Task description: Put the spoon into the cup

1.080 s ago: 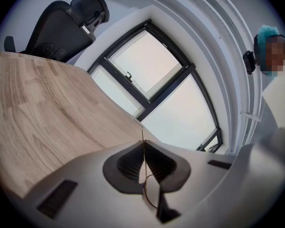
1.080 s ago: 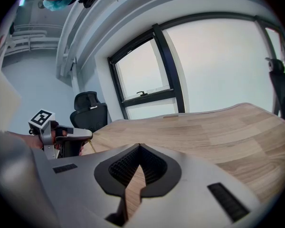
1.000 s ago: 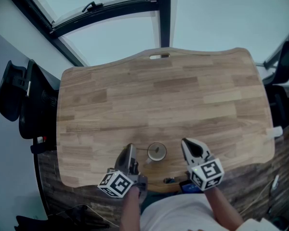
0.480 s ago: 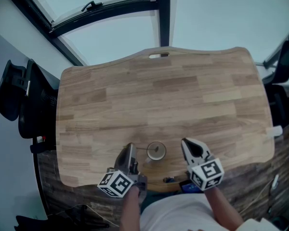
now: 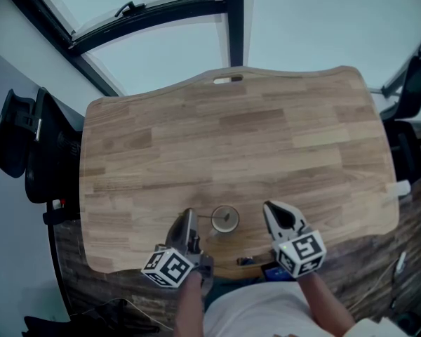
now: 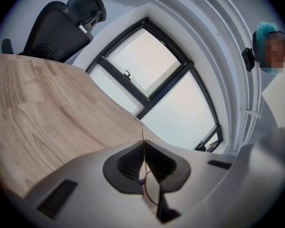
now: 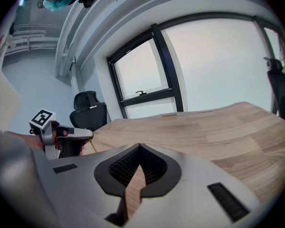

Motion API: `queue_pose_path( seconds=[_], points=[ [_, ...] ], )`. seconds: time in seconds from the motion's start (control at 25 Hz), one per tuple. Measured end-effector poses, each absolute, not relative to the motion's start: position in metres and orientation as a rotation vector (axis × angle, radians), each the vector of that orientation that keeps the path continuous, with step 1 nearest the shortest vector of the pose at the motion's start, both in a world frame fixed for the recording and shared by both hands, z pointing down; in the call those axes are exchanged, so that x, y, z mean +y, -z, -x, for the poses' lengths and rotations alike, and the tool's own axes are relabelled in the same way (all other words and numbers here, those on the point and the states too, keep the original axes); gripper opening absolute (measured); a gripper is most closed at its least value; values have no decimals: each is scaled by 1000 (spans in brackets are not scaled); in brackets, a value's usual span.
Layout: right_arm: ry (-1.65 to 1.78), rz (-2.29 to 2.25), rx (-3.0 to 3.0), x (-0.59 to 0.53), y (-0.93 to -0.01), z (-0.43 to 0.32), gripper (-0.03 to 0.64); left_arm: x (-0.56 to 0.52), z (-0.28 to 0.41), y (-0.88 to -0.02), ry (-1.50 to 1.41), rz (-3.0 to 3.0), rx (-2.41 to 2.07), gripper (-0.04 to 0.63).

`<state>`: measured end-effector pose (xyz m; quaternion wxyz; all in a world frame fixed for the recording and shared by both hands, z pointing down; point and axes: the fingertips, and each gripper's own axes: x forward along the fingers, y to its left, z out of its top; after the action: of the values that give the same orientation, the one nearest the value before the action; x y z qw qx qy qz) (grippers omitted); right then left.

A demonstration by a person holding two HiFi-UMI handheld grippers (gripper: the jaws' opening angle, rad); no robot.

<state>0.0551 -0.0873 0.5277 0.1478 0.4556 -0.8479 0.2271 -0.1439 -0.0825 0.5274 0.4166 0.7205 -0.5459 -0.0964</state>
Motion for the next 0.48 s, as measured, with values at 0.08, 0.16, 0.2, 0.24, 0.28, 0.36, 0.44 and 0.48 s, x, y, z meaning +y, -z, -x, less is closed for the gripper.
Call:
queue_pose_path(
  seconds=[0.08, 0.16, 0.2, 0.24, 0.28, 0.36, 0.44, 0.48],
  points=[
    [-653, -1312, -2438, -87, -528, -56, -3, -83, 143, -527, 245, -1805, -1369, 3],
    [-655, -1315, -2436, -87, -528, -57, -3, -83, 144, -529, 235, -1816, -1366, 3],
    [-656, -1317, -2433, -86, -529, -57, -3, -83, 144, -529, 230, -1821, -1363, 3],
    [-656, -1319, -2431, -86, -529, -58, -3, -84, 143, -530, 227, -1823, -1361, 3],
    [-657, -1321, -2430, -87, -529, -58, -3, -84, 143, -530, 224, -1825, -1359, 3],
    [-659, -1322, -2430, -87, -530, -58, -3, -84, 141, -531, 220, -1825, -1357, 3],
    [-659, -1321, -2432, -86, -531, -58, -3, -85, 139, -531, 220, -1821, -1353, 3],
    [-659, -1322, -2432, -87, -531, -58, -3, -85, 139, -532, 219, -1820, -1351, 3]
  ],
)
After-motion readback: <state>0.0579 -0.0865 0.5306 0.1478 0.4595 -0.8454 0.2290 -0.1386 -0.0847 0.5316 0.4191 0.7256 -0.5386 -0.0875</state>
